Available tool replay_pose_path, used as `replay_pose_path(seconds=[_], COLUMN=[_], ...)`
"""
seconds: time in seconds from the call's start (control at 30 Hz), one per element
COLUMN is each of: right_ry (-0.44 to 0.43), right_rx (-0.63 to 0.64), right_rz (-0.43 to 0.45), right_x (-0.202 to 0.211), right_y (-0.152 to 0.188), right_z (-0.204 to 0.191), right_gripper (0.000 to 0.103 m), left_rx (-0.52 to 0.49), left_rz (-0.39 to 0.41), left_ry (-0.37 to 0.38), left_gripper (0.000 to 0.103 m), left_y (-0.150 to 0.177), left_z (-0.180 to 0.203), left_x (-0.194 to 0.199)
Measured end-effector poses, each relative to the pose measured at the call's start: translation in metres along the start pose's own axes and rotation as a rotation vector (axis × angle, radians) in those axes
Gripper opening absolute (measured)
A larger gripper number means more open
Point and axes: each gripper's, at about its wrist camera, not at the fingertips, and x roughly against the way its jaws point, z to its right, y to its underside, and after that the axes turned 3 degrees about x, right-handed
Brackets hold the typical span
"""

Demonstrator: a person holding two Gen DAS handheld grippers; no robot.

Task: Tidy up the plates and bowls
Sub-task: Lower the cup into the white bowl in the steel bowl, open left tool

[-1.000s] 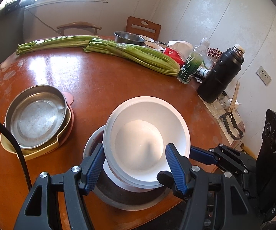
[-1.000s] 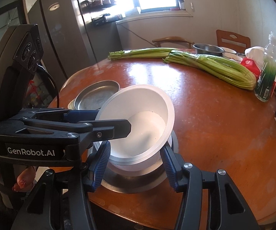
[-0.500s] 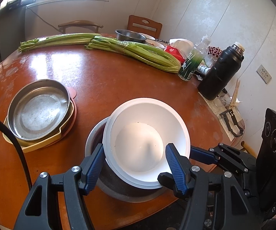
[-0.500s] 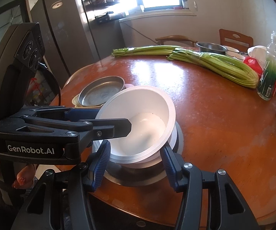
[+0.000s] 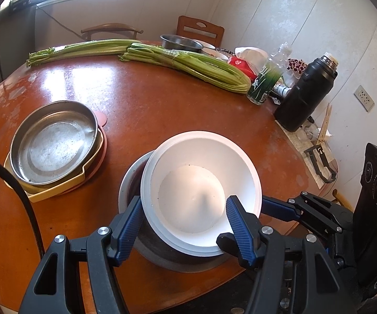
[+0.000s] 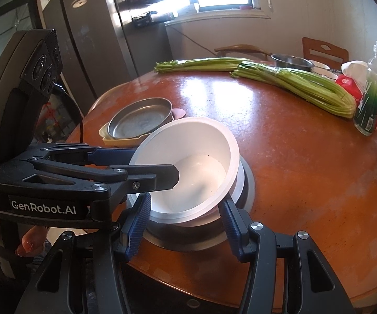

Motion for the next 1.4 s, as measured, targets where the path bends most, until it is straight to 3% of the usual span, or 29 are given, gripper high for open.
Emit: replay_pose_path(seconds=[0.53, 1.4], right_ry=[0.008, 0.070], right_rx=[-0.001, 0.034], right_rz=[-0.028, -0.003], right_x=[-0.010, -0.002], right_y=[0.000, 0.001], right_z=[0.004, 0.004], right_gripper=[0.056, 0.056], left_rx=[0.006, 0.010], left_rz=[-0.025, -0.023], left_ry=[-0.002, -0.002], left_gripper=[0.064, 0.064], left_y=[-0.003, -0.003], left_z=[-0.004, -0.007], left_x=[-0.011, -0.012])
